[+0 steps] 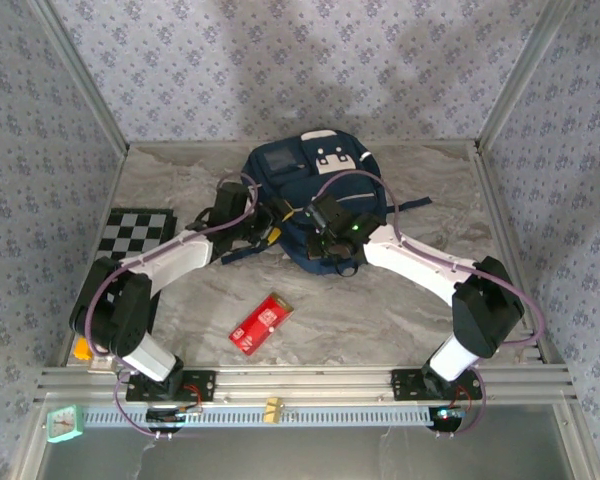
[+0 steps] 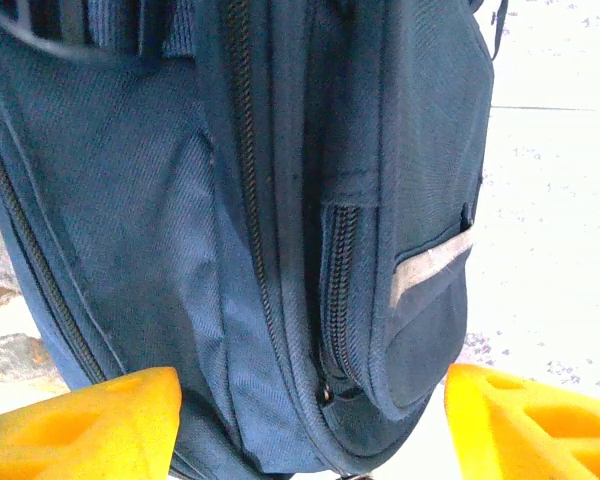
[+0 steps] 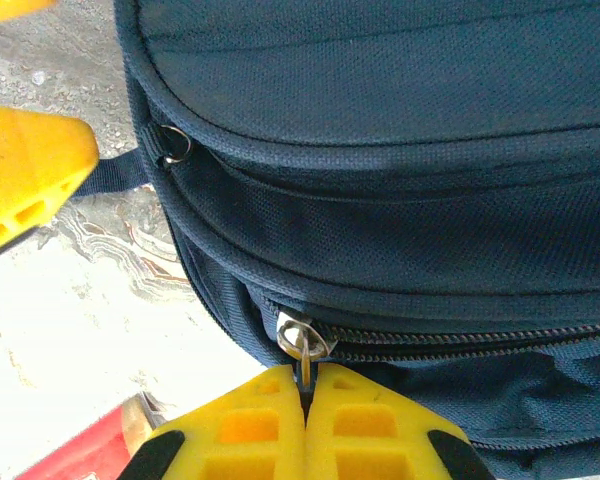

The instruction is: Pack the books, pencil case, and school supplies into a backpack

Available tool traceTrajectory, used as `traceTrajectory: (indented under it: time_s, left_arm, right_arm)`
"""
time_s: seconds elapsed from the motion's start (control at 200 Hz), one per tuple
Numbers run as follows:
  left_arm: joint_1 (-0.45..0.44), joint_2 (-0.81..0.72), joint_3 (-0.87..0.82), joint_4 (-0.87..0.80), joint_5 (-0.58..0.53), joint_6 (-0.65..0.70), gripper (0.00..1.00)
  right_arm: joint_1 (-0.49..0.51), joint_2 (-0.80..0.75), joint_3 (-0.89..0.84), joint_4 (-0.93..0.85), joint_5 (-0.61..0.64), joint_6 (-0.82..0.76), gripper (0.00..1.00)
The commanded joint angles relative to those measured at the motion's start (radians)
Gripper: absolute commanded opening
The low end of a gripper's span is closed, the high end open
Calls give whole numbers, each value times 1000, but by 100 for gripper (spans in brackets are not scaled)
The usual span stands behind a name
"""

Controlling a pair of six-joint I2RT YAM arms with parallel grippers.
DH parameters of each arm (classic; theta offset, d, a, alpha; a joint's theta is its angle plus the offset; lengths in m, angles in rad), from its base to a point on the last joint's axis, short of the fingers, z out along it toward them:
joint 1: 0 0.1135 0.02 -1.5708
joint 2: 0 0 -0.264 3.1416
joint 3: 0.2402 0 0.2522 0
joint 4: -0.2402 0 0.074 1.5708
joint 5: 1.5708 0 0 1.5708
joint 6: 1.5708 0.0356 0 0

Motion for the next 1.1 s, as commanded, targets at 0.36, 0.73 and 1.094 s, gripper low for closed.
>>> traceTrajectory:
  time_s: [0.36,0.73,1.094]
  left_arm:
    - [-117,60,39,99,-133,-148,59]
    - [-144,119,91,106,-205,-168,18]
    - [-1,9,116,-21,-104,-19,0]
  right_arm:
    - [4,-44,-13,20,3,17,0]
    - [3,-40,-3,22,33,16,0]
    - [-44,-140,-145,-126,165,28,0]
